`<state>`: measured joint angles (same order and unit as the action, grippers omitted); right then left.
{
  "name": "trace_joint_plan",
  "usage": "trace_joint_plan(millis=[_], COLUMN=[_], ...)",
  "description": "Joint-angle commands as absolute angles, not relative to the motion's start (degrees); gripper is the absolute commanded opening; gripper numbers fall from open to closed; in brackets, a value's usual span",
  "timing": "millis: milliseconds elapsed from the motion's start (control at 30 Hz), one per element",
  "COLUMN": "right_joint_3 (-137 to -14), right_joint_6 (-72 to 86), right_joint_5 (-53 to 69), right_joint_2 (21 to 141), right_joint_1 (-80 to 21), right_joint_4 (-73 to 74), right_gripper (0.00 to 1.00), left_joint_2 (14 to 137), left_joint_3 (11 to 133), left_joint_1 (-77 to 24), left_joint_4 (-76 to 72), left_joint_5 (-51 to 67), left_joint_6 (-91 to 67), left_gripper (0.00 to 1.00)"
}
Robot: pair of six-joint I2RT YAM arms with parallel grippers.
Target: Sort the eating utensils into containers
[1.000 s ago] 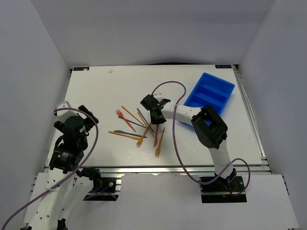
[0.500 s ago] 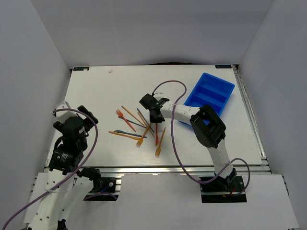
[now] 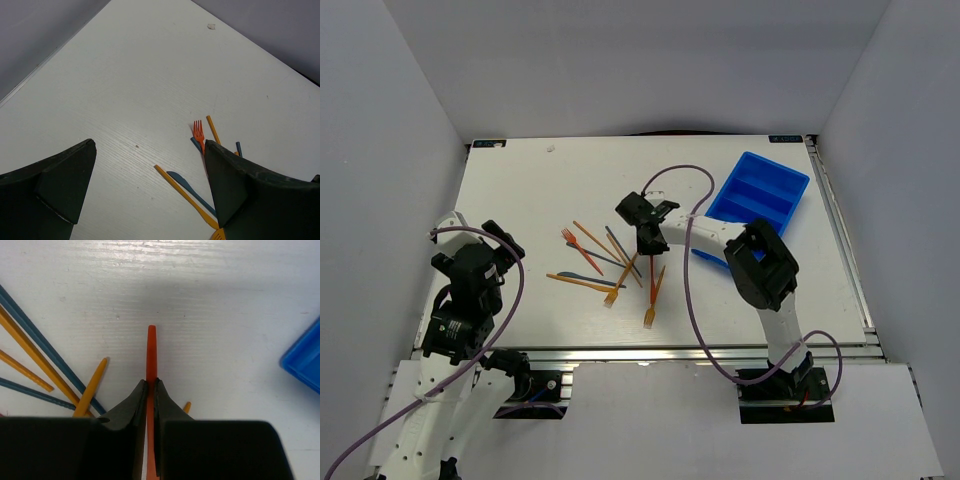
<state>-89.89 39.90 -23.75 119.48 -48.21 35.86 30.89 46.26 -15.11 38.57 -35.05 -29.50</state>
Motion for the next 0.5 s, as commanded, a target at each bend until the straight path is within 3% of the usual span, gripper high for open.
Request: trace_joint_plan(millis=[0, 233, 467], right_joint_3=[-89.4, -89.6, -89.0], right_joint_6=[38.1, 26.0, 4.5], right_joint_5=[-24.6, -20.1, -8.7], right_joint_2=[113.5, 101.7, 93.8], right_joint_1=[-47.5, -45.1, -27.6], right_joint_4=[37.7, 34.0, 32.7], right_gripper=[0.00, 0.00, 0.00], left_joint_2=[30.5, 30.4, 29.3], left_joint_3=[46.0, 46.0, 45.9], left_joint_1=[-15.1, -15.1, -15.1], left_joint_4=[38.7, 38.7, 38.1], left_joint_5=[-35.5, -35.4, -34.8], left_joint_6=[-29.7, -29.8, -29.5], left_gripper=[0.98, 0.98, 0.98])
